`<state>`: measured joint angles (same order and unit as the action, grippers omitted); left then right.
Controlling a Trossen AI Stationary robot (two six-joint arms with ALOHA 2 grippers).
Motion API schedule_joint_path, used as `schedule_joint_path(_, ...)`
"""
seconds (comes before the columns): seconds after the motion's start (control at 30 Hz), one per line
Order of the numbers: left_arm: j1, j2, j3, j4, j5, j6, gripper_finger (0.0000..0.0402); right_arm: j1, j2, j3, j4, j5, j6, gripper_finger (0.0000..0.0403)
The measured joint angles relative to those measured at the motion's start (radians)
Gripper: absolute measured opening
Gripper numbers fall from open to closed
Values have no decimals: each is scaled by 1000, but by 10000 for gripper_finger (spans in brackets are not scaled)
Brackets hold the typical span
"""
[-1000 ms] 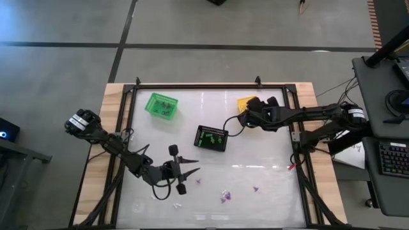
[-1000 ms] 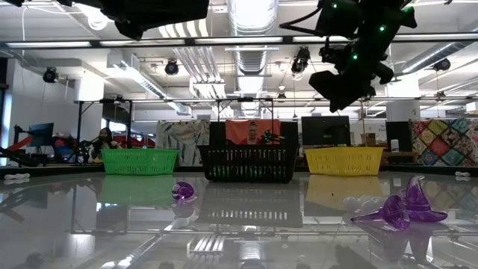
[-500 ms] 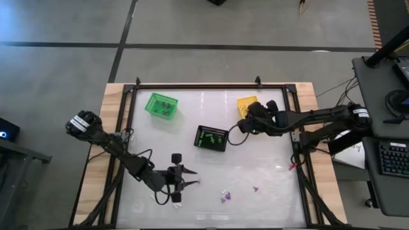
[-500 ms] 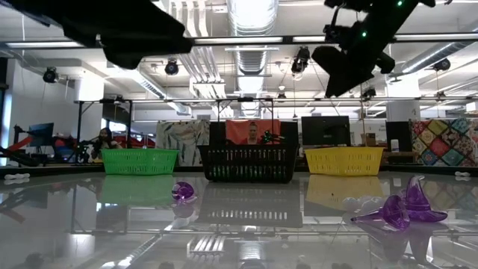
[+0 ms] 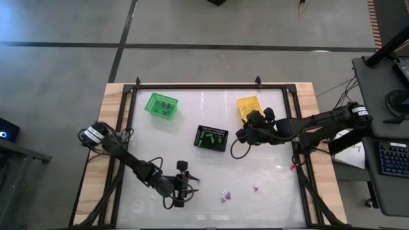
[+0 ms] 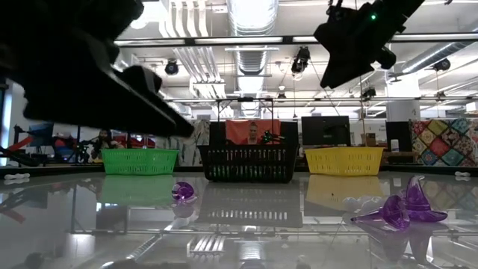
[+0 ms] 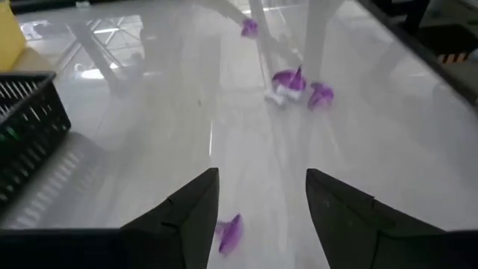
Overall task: Sort Halloween decoration
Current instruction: Put the purple witch hat toy into the green bin
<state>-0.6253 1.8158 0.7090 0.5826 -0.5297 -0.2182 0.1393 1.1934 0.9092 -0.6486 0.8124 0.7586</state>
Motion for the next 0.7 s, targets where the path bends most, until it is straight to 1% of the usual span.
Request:
schedule_joint_path(0.23,16,58,0,21,-23,-2,166,14,0,0,6,1,0,116)
schedule_joint_path(0.53,25,136,0,29,-29,-34,160,16,0,0,11,1,-1,116)
schedule_joint_path(0.63,24,143,7,28,-29,-36,146,16,0,0,11,1,-2,117)
schedule_joint_path(0.7,23,145,9,28,-27,-35,127,16,0,0,11,1,-3,119)
